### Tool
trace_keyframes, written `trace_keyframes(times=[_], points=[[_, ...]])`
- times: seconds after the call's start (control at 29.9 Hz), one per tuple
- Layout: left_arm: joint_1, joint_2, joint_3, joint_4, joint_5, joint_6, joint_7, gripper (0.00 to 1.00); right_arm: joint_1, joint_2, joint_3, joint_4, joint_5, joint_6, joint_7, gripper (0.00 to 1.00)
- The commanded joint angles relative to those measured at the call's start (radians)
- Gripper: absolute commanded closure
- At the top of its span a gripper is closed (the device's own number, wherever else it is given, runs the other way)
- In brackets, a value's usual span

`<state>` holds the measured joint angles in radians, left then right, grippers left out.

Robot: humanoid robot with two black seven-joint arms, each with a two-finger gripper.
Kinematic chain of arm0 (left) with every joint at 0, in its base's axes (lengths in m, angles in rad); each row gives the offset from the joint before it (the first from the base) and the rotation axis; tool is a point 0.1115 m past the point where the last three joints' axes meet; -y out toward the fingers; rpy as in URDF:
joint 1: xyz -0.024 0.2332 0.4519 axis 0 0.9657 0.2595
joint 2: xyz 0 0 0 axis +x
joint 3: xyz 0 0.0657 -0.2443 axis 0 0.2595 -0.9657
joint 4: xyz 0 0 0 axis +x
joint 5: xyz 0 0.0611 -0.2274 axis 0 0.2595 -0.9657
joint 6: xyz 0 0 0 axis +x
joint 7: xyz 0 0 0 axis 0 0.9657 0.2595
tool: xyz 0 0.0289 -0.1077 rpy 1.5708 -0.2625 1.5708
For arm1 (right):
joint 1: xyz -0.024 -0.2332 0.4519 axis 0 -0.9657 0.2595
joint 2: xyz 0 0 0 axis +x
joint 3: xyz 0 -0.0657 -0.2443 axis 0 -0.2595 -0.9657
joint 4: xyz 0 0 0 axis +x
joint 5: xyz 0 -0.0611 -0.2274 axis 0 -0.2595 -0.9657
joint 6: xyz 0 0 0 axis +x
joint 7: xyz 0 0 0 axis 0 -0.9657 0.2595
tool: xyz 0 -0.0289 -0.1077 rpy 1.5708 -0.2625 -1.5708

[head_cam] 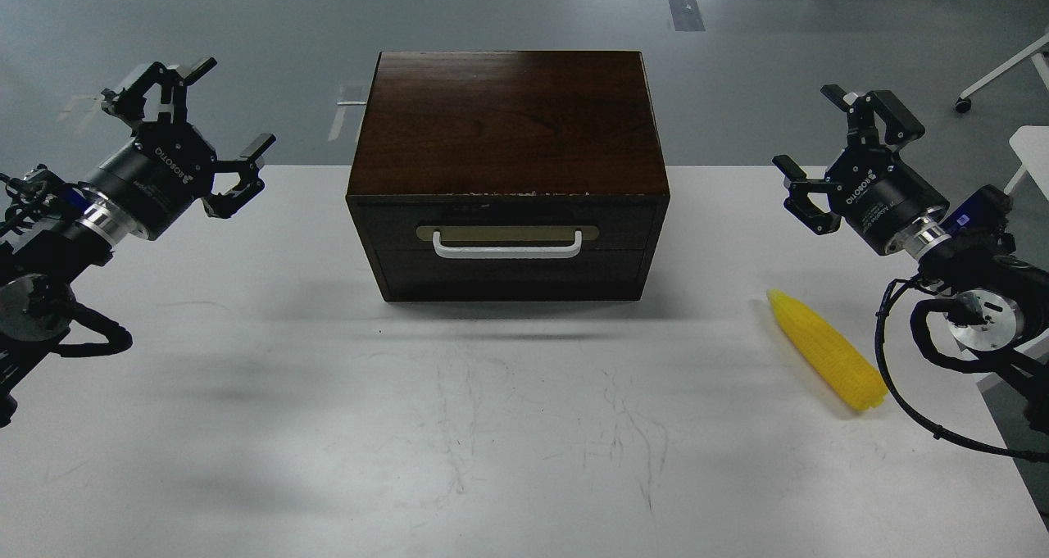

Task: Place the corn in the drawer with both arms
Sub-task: 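Move the left gripper toward the drawer's white handle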

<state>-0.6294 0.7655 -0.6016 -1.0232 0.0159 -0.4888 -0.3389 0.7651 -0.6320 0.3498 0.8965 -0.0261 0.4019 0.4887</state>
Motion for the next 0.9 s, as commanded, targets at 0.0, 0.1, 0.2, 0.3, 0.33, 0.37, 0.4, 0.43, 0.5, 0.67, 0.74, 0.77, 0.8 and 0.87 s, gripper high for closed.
trace_keyframes(times=[0.0,0.1,0.2,0.3,0.33,0.37,0.4,0.43,0.5,0.67,0.74,0.77,0.8,0.87], points=[[0.0,0.0,-0.009,0.0,0.001,0.0,-0.002,0.01,-0.001,0.0,0.0,0.002,0.0,0.0,0.0,0.0],[0.003,0.0,-0.009,0.0,0.001,0.0,-0.002,0.02,-0.001,0.0,0.0,0.002,0.0,-0.002,0.0,0.0],[0.007,-0.002,-0.009,0.003,0.002,0.0,0.0,0.02,-0.001,0.0,0.0,0.002,0.0,-0.002,0.0,0.0],[0.005,0.003,-0.012,0.008,0.002,0.0,-0.002,0.01,-0.001,0.0,-0.002,0.002,0.0,-0.002,0.0,0.0],[0.002,0.006,-0.013,0.014,0.004,0.0,-0.006,0.02,-0.001,0.0,0.0,0.002,0.0,-0.003,0.0,0.0],[0.002,0.009,-0.015,0.015,0.004,0.0,-0.011,0.02,-0.001,-0.001,0.0,0.001,-0.002,-0.005,0.0,0.0],[0.0,0.012,-0.02,0.017,0.004,0.0,-0.02,0.02,-0.001,-0.001,0.0,0.001,0.0,-0.005,0.0,0.0],[0.002,0.014,-0.039,0.018,0.004,0.0,-0.049,0.02,-0.001,-0.001,0.0,0.001,0.0,-0.005,0.0,0.0],[-0.003,0.014,-0.058,0.025,0.013,0.0,-0.081,0.02,-0.001,-0.006,0.0,0.002,0.0,-0.005,0.0,0.0],[-0.006,0.031,-0.049,0.019,0.021,0.0,-0.087,0.02,-0.001,-0.009,0.0,0.002,-0.002,-0.006,0.0,0.0],[0.0,0.034,-0.049,0.014,0.021,0.0,-0.089,0.02,-0.001,-0.009,0.0,0.002,0.0,-0.008,0.0,0.0],[0.002,0.035,-0.049,0.014,0.021,0.0,-0.089,0.01,-0.001,-0.009,0.0,0.002,0.0,-0.008,0.0,0.0],[0.002,0.035,-0.049,0.014,0.021,0.0,-0.089,0.02,-0.001,-0.009,0.0,0.002,0.0,-0.006,0.0,0.0],[0.002,0.035,-0.049,0.014,0.021,0.0,-0.091,0.02,-0.001,-0.011,0.0,0.001,0.0,-0.008,0.0,0.0]])
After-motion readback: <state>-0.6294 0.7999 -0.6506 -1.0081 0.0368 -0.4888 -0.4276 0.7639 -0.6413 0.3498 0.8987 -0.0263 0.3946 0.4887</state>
